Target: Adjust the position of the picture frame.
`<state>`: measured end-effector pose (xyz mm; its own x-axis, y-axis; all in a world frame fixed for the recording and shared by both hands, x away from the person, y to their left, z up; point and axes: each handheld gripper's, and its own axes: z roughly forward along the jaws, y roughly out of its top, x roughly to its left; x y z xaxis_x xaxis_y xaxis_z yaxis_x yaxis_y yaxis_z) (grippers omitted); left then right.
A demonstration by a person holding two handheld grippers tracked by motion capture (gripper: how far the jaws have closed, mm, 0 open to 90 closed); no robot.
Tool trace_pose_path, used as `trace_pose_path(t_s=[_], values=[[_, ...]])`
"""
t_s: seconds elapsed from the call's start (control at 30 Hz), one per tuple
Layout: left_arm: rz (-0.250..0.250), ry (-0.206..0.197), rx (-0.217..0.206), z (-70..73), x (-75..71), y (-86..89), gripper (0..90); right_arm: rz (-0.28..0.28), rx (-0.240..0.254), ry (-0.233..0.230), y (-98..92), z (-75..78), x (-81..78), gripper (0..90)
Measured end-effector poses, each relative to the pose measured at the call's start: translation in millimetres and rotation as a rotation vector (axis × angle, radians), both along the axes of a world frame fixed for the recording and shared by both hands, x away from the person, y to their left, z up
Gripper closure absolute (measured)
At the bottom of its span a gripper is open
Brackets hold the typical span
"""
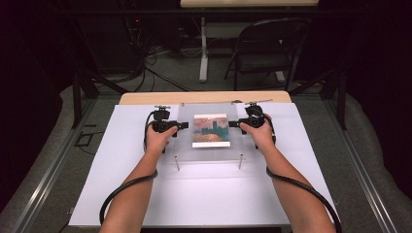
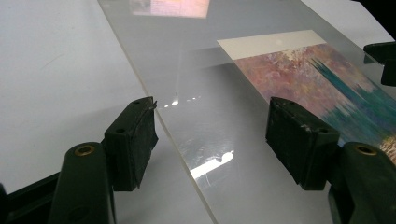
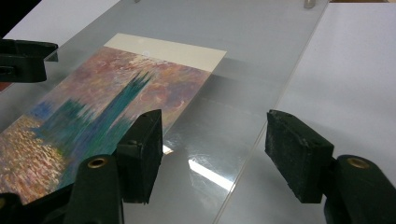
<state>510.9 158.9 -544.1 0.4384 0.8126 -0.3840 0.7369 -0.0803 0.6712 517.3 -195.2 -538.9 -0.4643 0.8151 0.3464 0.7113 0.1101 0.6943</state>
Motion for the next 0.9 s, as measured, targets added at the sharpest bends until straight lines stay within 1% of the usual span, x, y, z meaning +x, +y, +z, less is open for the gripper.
trace_pose_path(t_s=[0.13, 0.23, 0.33, 0.43, 0.47, 0.53, 0.83, 0.87, 0.9], values=[[0.002, 0.008, -0.009, -0.7, 0.3, 0.7, 32.2, 0.0, -0.001, 0.003, 0.0, 0.3, 0.4, 36.5], [0.0, 0.01, -0.008, -0.6, 0.1, 0.6, 31.8, 0.002, 0.003, 0.011, -0.4, 0.2, 0.6, 36.4], [-0.003, 0.023, -0.02, -1.4, 0.1, 1.0, 30.6, 0.0, 0.012, 0.019, -1.2, -0.4, 0.9, 36.4], [-0.004, 0.029, -0.024, -1.6, 0.4, 0.8, 29.8, 0.003, 0.018, 0.022, -2.0, -0.7, 1.4, 36.4], [-0.008, 0.032, -0.024, -1.6, 0.5, 1.0, 29.1, 0.001, 0.025, 0.032, -2.5, -0.9, 1.6, 36.3], [-0.008, 0.033, -0.027, -1.9, 0.5, 1.1, 28.7, 0.0, 0.031, 0.037, -2.9, -1.5, 1.9, 35.9], [-0.008, 0.051, -0.04, -2.8, -0.6, 0.2, 26.0, -0.008, 0.044, 0.046, -2.4, -3.3, 2.3, 33.6], [-0.009, 0.052, -0.039, -2.7, -0.9, 0.3, 26.0, -0.012, 0.047, 0.061, -2.9, -3.3, 2.3, 33.6], [-0.009, 0.052, -0.039, -2.7, -0.9, 0.3, 26.0, -0.016, 0.053, 0.061, -2.9, -3.7, 2.2, 33.5]])
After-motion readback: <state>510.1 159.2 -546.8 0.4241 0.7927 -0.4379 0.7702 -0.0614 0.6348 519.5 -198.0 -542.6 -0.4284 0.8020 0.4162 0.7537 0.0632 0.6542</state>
